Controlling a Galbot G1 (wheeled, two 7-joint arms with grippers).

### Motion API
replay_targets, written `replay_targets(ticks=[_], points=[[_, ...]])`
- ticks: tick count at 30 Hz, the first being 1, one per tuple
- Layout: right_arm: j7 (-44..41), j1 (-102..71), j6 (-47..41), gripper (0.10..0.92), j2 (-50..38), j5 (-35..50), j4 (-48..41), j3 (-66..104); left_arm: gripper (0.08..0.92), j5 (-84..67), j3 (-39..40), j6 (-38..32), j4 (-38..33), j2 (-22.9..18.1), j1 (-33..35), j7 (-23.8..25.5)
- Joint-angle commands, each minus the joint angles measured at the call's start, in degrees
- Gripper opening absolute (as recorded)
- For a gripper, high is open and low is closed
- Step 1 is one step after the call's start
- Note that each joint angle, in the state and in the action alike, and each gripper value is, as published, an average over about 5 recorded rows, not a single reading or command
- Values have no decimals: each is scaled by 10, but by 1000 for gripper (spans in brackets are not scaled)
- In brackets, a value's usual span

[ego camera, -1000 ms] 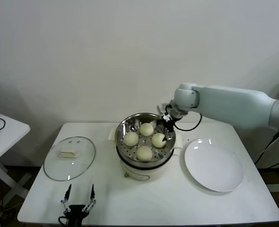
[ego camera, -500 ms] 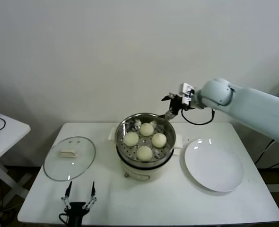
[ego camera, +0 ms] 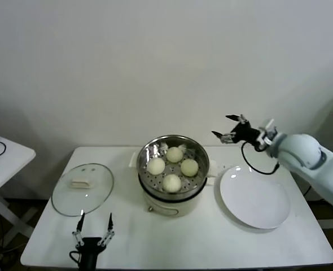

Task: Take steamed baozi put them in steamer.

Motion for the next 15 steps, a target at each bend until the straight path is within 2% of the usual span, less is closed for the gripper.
replay_targets(ticks=[1,9,15], points=[[89,-662,126,823,54,-96,136,568,823,-4,-2,1,-5,0,-1,0],[46,-807,254,823,249,-208,153,626,823,-18,-7,-1,-4,2,-2,0],[8,-869,319,823,363,-241,140,623,823,-24,-4,-1,-3,0,-6,0]])
